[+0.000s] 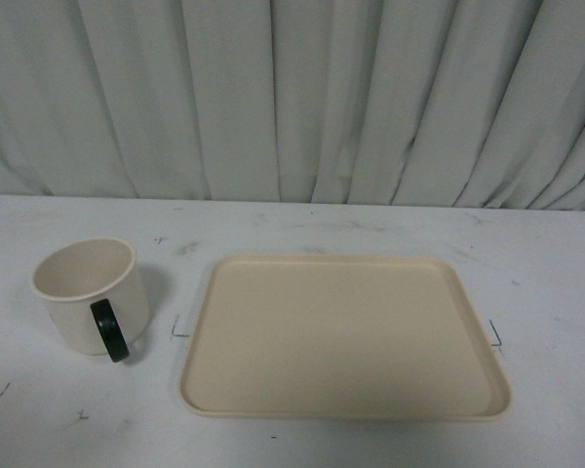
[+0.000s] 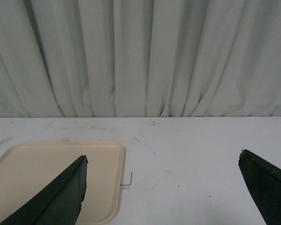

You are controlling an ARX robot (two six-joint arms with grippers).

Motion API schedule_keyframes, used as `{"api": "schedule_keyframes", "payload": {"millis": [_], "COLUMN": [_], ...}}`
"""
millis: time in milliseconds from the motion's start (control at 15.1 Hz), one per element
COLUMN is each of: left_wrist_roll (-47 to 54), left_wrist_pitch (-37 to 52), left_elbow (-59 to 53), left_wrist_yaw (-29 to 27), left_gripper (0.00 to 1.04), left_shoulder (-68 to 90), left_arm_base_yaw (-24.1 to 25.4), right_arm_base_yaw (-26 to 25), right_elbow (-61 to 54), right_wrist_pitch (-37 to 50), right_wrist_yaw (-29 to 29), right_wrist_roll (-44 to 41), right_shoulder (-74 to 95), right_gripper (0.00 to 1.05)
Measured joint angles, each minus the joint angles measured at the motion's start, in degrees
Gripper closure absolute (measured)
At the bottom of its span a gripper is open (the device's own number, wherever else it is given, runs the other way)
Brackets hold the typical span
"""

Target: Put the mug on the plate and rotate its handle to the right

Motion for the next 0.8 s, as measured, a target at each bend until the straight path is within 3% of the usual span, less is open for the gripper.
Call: {"api": "schedule_keyframes", "payload": {"millis": [796], "left_wrist_roll": [0.0], "left_wrist_pitch": [0.0], "left_elbow": [0.0], "left_wrist_yaw": [0.0], "left_gripper": [0.07], "left_shoulder": [0.0], "left_arm_base_yaw": [0.0], "right_arm_base_yaw": [0.0], "right_elbow": [0.0], "right_wrist_pitch": [0.0], "right_wrist_yaw": [0.0], "right_wrist_roll": [0.0], "right_shoulder": [0.0], "right_gripper": [0.06]}}
